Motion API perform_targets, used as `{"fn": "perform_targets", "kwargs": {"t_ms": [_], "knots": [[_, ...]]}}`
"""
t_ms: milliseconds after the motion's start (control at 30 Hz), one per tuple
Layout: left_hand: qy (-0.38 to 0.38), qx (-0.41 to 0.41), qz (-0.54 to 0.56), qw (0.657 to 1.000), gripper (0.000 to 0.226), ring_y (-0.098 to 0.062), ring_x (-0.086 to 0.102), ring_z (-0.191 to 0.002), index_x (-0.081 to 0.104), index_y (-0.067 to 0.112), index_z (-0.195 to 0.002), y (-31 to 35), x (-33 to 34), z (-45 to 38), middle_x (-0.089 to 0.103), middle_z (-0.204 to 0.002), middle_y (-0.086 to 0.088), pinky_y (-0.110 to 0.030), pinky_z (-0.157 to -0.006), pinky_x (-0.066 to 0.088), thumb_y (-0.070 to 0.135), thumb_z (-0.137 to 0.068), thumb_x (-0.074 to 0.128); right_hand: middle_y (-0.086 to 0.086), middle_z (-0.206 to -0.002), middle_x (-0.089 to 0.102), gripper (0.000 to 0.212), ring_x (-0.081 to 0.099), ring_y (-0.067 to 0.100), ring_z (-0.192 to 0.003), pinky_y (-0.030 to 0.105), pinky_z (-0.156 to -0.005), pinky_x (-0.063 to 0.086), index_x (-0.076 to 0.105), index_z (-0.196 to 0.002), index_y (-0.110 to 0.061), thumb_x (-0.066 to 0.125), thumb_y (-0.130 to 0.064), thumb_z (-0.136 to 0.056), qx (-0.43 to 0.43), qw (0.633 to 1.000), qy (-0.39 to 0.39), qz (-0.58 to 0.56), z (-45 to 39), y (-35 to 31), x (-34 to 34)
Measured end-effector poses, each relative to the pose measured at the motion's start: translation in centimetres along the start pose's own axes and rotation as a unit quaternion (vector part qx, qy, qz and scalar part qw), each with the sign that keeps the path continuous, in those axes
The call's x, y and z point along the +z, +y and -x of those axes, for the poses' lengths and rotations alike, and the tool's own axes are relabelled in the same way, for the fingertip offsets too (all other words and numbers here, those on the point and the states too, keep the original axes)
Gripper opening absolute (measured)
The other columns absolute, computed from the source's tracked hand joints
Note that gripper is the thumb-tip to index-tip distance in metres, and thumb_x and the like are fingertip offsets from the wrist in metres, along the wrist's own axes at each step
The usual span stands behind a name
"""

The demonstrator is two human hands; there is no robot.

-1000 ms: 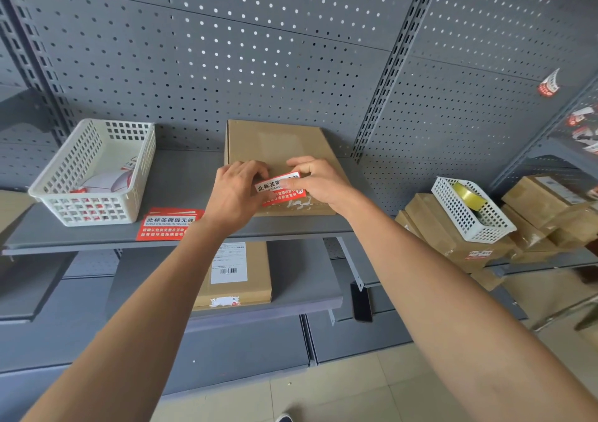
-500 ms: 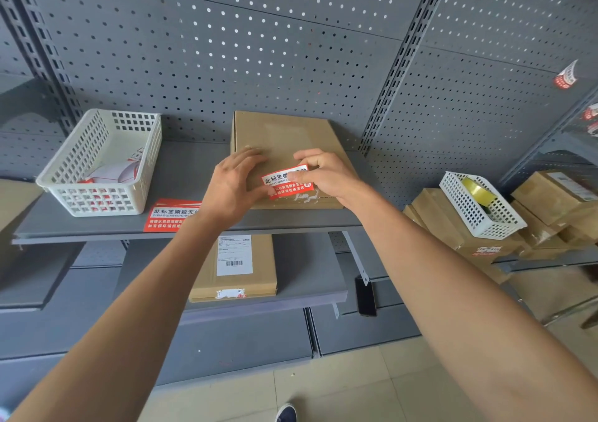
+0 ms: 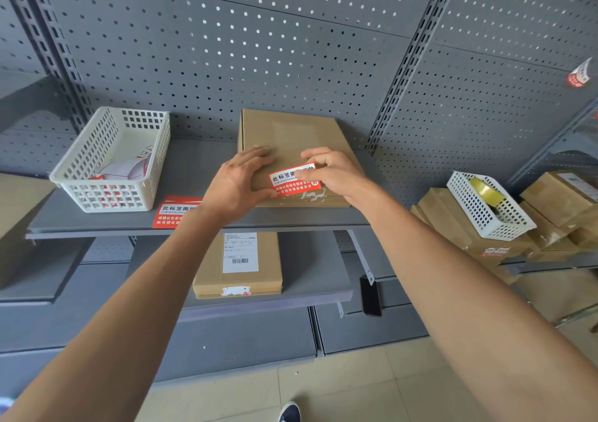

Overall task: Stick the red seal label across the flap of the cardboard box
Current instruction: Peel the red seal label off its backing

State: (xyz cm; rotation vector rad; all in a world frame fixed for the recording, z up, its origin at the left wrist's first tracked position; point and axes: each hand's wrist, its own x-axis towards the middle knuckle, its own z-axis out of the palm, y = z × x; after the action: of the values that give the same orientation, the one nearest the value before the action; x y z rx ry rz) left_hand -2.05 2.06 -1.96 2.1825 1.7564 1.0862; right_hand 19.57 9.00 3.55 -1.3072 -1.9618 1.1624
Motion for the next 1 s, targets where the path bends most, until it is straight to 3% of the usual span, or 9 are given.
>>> {"fn": "perform_targets", "kwargs": {"t_ms": [100,300,467,633,833,900,1000], "knots": [[0.007,0.004,0.001,1.000,0.072,-0.021,0.041,-0.144,0.060,0.013,-0.138,0.0,0.1,0.1,0.051,-0.152,-0.004,-0.037,-0.120,0.030,0.036,-0.075,0.086,-0.008,-0.135,0.057,0.033,0.065,0.018,-0.110,0.037,-0.090,0.058,0.072,-0.109,-0.003,0.082,-0.018,-0.081,0.000,1.000,0.000,0.000,0.0,0.0,0.0],[0.003,0.000,0.005,1.000,0.071,-0.018,0.040,-0.144,0.060,0.015,-0.138,-0.1,0.1,0.0,0.050,-0.152,-0.001,-0.037,-0.118,0.031,0.038,-0.075,0.085,-0.008,-0.135,0.057,0.032,0.064,0.007,-0.095,0.025,-0.080,0.055,0.073,-0.107,0.000,0.082,-0.017,-0.081,-0.004,1.000,-0.003,-0.001,0.1,-0.1,-0.1],[0.008,-0.005,0.008,1.000,0.070,-0.018,0.040,-0.144,0.060,0.016,-0.137,-0.2,0.3,0.0,0.051,-0.152,-0.001,-0.042,-0.118,0.034,0.039,-0.075,0.084,-0.009,-0.134,0.058,0.027,0.064,0.004,-0.095,0.024,-0.080,0.056,0.073,-0.102,-0.002,0.082,-0.016,-0.080,-0.005,1.000,-0.007,-0.002,0.1,-0.2,-0.2],[0.016,-0.040,0.010,0.999,0.072,-0.014,0.044,-0.140,0.065,0.022,-0.131,0.2,0.2,-0.2,0.055,-0.147,0.006,-0.048,-0.109,0.040,0.057,-0.068,0.075,-0.008,-0.135,0.057,0.027,0.063,0.003,-0.095,0.021,-0.080,0.055,0.074,-0.102,-0.002,0.082,-0.016,-0.081,-0.005,1.000,-0.012,0.002,0.2,-0.3,-0.3],[0.012,-0.067,0.017,0.998,0.064,-0.014,0.043,-0.138,0.065,0.025,-0.129,0.9,0.2,-0.3,0.053,-0.147,0.010,-0.049,-0.104,0.037,0.046,-0.071,0.081,-0.009,-0.135,0.058,0.011,0.063,0.005,-0.097,0.023,-0.078,0.056,0.074,-0.087,-0.014,0.082,-0.015,-0.080,-0.005,1.000,-0.019,-0.007,0.3,-0.4,-0.2],[0.013,-0.077,0.061,0.995,0.062,-0.014,0.043,-0.139,0.066,0.028,-0.123,0.9,0.5,-0.1,0.054,-0.146,0.009,-0.055,-0.106,0.038,0.044,-0.066,0.080,-0.009,-0.135,0.058,0.012,0.064,0.007,-0.098,0.025,-0.080,0.057,0.074,-0.088,-0.012,0.082,-0.015,-0.080,-0.005,1.000,-0.018,-0.010,0.3,-0.3,-0.2],[0.018,-0.105,0.125,0.986,0.041,-0.015,0.042,-0.138,0.066,0.035,-0.104,1.2,0.5,-0.1,0.055,-0.143,0.010,-0.057,-0.108,0.036,0.041,-0.065,0.076,-0.008,-0.134,0.058,0.015,0.064,0.005,-0.097,0.020,-0.076,0.056,0.074,-0.090,-0.010,0.083,-0.014,-0.079,-0.008,1.000,-0.015,-0.016,0.2,-0.3,-0.2]]}}
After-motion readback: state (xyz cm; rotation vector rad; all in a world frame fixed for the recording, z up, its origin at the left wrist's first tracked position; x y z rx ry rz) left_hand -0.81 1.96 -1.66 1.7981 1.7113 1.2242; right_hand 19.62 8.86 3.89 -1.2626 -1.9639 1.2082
